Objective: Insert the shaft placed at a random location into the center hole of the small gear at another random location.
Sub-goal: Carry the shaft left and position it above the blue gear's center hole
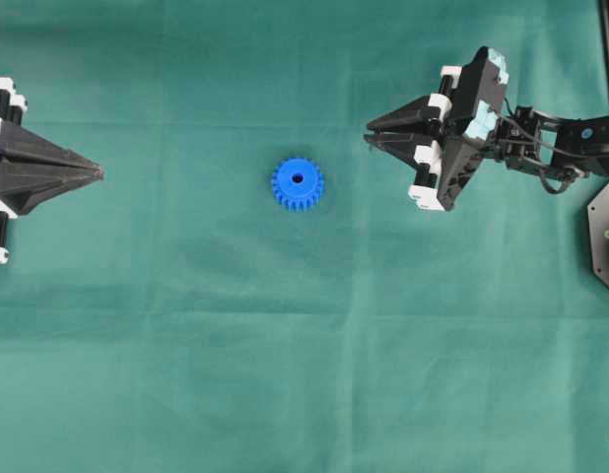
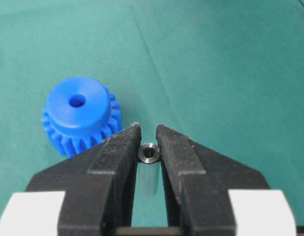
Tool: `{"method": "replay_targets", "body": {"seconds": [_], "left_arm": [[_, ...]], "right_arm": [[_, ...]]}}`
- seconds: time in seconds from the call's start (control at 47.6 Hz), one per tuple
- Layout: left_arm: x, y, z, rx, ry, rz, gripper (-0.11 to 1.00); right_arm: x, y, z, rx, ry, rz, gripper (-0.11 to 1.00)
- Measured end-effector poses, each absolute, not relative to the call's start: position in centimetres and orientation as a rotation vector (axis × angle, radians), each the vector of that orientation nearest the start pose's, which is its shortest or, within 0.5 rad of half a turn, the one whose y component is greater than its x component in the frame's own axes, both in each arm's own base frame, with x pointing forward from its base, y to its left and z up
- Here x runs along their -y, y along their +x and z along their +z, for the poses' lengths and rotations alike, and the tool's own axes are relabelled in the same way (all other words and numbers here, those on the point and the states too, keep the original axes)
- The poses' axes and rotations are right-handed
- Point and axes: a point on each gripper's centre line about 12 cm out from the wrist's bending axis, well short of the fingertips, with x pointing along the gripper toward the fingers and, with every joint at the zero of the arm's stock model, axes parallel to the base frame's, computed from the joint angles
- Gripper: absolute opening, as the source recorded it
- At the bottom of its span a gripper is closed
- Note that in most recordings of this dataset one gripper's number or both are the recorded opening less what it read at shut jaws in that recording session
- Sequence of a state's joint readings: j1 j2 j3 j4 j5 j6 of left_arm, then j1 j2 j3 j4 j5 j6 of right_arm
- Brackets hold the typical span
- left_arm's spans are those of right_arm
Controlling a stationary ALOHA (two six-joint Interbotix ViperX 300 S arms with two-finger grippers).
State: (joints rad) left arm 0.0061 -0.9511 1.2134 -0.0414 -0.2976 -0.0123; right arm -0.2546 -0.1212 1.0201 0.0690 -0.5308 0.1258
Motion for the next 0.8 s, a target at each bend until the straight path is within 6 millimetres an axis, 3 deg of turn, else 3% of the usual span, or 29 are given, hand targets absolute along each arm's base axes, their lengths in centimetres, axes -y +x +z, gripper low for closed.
{"method": "replay_targets", "body": {"seconds": [0.567,0.798], "left_arm": [[-0.3,19.8,27.7,0.042,-0.053,0.018,-0.01],[-0.3,19.8,27.7,0.046,-0.053,0.018,-0.01]], "right_arm": [[6.8,38.9,16.5,-0.340,0.177,-0.214,0.26],[6.6,40.2,16.6,-0.352,0.168,-0.198,0.26]]}}
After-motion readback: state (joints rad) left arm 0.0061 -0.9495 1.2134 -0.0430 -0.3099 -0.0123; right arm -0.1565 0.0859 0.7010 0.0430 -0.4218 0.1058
